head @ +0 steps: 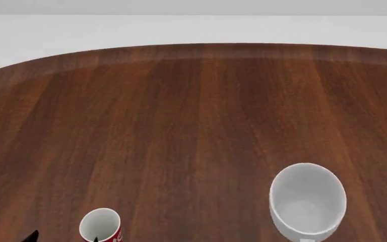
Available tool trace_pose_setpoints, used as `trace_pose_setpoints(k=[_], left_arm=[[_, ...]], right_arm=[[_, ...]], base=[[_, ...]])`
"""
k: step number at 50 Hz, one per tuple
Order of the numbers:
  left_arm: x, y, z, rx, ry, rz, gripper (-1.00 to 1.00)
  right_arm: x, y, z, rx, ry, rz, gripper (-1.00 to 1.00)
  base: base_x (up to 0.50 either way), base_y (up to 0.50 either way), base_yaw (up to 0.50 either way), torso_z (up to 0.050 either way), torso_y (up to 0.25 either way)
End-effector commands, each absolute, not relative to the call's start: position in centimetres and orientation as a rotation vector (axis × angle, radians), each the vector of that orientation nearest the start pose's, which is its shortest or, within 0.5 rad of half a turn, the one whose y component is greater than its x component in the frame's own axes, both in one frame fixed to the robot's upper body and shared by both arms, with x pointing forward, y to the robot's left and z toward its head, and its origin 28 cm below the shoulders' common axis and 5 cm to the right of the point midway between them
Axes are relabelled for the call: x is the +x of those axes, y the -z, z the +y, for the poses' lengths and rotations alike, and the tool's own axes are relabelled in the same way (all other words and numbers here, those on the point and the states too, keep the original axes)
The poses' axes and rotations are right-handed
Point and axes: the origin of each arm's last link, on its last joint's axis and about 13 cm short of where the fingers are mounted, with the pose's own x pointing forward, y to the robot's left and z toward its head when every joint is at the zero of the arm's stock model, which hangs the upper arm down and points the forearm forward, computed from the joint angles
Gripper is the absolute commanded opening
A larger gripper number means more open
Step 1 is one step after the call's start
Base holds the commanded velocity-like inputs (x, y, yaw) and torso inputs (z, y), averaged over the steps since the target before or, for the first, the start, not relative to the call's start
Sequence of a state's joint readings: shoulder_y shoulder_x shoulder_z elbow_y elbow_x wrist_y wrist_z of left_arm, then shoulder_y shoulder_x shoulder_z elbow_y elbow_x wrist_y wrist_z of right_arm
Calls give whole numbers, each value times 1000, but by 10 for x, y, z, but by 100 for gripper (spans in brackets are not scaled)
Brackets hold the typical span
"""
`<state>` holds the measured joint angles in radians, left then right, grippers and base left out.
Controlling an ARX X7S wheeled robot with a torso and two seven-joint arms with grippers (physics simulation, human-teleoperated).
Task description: Put the white mug on the plate.
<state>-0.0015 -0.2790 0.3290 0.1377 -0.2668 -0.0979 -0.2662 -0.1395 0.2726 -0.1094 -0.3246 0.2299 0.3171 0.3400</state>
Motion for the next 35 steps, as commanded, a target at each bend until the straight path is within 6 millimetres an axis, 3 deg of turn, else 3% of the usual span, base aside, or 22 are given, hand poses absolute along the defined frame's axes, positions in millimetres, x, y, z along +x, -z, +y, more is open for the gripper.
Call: trace_pose_setpoints(k=[1, 18, 35], left_arm=[[199, -21, 203, 18, 87, 68, 100], [198, -28, 202, 21, 85, 50, 100], [198, -28, 200, 21, 93, 49, 100]], right_arm=[[152, -44, -126, -96, 253, 105, -100], [128, -44, -131, -130, 388, 93, -100], [118, -37, -138, -106, 460, 119, -100]], base=[[0, 0, 0, 0, 0], [0, 0, 0, 0, 0], [0, 0, 0, 0, 1]])
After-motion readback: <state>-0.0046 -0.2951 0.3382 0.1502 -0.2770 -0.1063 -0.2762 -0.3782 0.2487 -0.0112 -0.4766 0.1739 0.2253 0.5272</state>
